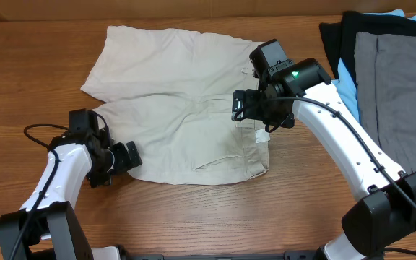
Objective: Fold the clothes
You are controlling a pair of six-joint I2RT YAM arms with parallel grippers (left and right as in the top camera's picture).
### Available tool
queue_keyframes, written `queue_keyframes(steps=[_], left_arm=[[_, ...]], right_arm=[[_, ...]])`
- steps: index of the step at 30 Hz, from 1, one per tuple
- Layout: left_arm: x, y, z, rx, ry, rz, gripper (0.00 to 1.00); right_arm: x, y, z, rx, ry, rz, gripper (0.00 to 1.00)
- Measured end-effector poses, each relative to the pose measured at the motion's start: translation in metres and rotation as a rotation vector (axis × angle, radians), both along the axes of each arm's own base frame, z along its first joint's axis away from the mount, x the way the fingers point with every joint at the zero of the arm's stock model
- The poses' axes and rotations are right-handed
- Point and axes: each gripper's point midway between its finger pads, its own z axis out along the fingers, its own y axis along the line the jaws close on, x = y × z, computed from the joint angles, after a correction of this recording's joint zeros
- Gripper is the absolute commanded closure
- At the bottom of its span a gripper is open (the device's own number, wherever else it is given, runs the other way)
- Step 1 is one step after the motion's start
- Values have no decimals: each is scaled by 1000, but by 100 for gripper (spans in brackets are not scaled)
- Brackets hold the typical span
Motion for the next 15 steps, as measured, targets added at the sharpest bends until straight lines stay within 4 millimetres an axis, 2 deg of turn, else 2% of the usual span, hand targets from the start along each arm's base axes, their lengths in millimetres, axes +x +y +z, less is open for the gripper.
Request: queue_keyframes(steps=[10, 15], left_arm=[[17, 2, 2, 5, -71, -1, 0], [24, -5, 4, 9, -100, -29, 0]], right_arm=[[0, 0, 0, 0, -1, 0, 0], [0, 0, 0, 0, -1, 0, 0]])
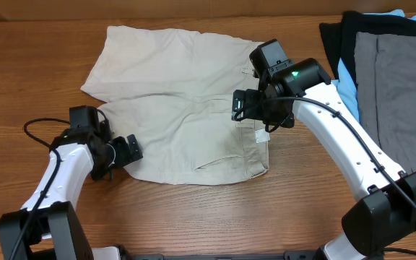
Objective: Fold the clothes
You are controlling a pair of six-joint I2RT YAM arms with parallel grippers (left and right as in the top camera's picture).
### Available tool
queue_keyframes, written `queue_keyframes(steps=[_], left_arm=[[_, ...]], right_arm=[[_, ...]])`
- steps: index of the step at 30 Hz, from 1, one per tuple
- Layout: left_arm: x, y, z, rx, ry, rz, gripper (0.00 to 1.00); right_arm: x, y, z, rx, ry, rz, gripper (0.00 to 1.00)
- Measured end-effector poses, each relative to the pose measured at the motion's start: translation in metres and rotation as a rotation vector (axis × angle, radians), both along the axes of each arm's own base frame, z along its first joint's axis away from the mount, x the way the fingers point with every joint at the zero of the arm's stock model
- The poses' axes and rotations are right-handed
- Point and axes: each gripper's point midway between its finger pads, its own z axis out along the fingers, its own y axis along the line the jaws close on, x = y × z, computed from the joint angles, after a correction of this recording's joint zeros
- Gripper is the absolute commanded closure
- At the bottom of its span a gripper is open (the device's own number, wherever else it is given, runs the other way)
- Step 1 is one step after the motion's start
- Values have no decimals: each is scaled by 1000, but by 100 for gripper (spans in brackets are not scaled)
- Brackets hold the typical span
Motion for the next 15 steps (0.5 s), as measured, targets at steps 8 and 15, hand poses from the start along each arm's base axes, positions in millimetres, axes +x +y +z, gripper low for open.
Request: queue_keyframes(steps=[8, 15], left_arm=[[18, -25, 3, -9, -69, -67, 0], [32, -36, -8, -22, -91, -77, 42]], right_arm=[[0, 0, 0, 1, -2, 0, 0], [0, 0, 0, 1, -2, 0, 0]])
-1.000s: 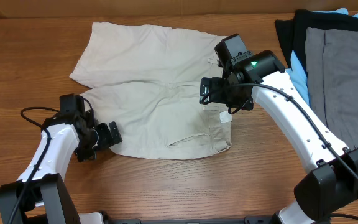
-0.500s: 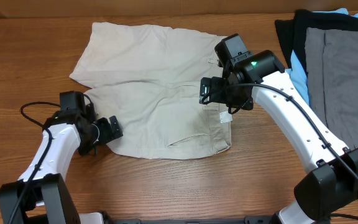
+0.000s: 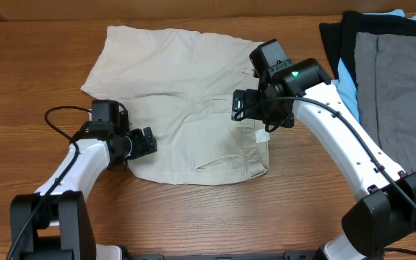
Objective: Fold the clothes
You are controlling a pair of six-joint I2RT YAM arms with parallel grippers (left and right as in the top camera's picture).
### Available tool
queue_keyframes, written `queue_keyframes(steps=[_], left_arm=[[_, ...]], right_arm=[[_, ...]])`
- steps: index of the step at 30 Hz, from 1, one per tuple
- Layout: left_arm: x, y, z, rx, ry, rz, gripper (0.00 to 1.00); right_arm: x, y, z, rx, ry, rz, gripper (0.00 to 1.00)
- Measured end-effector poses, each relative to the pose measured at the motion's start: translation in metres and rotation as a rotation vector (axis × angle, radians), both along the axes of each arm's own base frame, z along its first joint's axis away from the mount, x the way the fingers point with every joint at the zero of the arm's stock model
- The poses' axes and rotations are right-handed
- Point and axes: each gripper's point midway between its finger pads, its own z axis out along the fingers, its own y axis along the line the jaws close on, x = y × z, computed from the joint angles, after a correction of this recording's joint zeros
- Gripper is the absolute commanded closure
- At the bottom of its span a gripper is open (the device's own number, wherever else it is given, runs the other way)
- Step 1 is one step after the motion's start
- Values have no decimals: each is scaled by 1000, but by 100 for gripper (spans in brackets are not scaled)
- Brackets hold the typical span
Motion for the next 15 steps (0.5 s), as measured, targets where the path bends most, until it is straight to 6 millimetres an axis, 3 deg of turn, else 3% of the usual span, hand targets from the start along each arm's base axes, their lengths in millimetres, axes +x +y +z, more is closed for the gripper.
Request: queue_keyframes(steps=[2, 4, 7, 11, 15], left_arm=[[2, 0, -2, -1, 0, 5, 80], [-2, 0, -3, -2, 19, 7, 96], [-17, 2, -1, -5, 99, 14, 96], [-34, 11, 15, 14, 220, 38, 91], [-41, 30, 38, 89, 288, 69, 72]], right_arm=[[0, 0, 0, 0, -1, 0, 0], [0, 0, 0, 0, 0, 0, 0], [0, 0, 0, 0, 1, 0, 0], [-1, 0, 0, -1, 4, 0, 0], [-5, -2, -1, -8, 19, 0, 0]])
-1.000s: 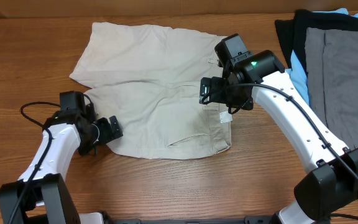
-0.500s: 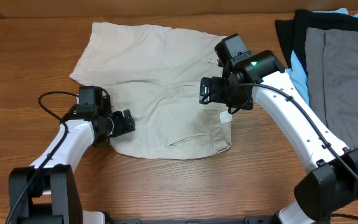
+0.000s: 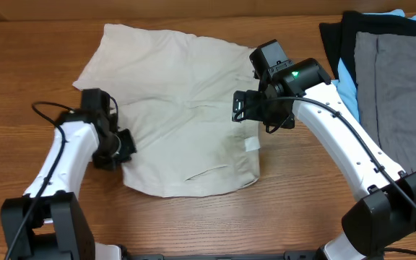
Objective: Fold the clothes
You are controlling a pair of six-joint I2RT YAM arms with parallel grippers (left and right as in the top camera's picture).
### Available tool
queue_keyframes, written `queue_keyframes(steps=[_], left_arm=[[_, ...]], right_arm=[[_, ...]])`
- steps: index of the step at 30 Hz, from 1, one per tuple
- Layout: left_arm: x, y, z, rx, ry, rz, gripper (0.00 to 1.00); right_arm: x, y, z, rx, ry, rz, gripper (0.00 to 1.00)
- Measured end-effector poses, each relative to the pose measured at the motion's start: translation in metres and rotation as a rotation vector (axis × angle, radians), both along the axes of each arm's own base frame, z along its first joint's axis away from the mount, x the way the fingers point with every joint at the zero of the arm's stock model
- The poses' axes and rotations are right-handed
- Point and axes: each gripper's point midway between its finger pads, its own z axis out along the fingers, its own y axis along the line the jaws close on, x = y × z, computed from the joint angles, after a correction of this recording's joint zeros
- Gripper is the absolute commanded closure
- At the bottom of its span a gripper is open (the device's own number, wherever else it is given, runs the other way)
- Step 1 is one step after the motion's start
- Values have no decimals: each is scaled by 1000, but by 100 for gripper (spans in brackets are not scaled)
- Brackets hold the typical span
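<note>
Beige shorts [image 3: 186,101] lie spread flat in the middle of the wooden table, waistband to the right, both legs pointing left. My left gripper [image 3: 125,144] sits at the left hem of the near leg and looks shut on the cloth there. Over the waistband edge at the right, my right gripper [image 3: 238,107] hovers, fingers apart, with nothing seen held between them. A white label [image 3: 251,145] shows near the waistband's lower corner.
A stack of dark, grey and light-blue clothes [image 3: 388,65] lies at the far right edge of the table [image 3: 35,43]. The left arm's cable [image 3: 45,108] loops over the wood beside the shorts.
My left gripper has moved left and slightly nearer, from over the near leg to its hem. The shorts have shifted left and skewed; their lower right corner has drawn in. The right arm is unmoved.
My left gripper was first on bare wood left of the shorts, then closer to the hem, then over the near leg's cloth. Now it is back at the hem and the shorts have shifted with it. My right gripper stayed over the waistband throughout.
</note>
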Motion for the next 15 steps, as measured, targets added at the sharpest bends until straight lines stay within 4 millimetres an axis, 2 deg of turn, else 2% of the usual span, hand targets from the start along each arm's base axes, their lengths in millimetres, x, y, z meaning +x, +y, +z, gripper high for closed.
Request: queue_keyframes(steps=[4, 8, 11, 15], left_arm=[[15, 13, 12, 62, -45, 9, 67], [44, 16, 17, 75, -165, 13, 64], [70, 17, 23, 75, -272, 16, 58], [89, 17, 19, 73, -322, 23, 56]], right_arm=[[-1, -1, 0, -3, 6, 0, 0], [-2, -1, 0, -3, 7, 0, 0], [-3, -1, 0, -2, 11, 1, 0], [-5, -2, -1, -6, 21, 1, 0]])
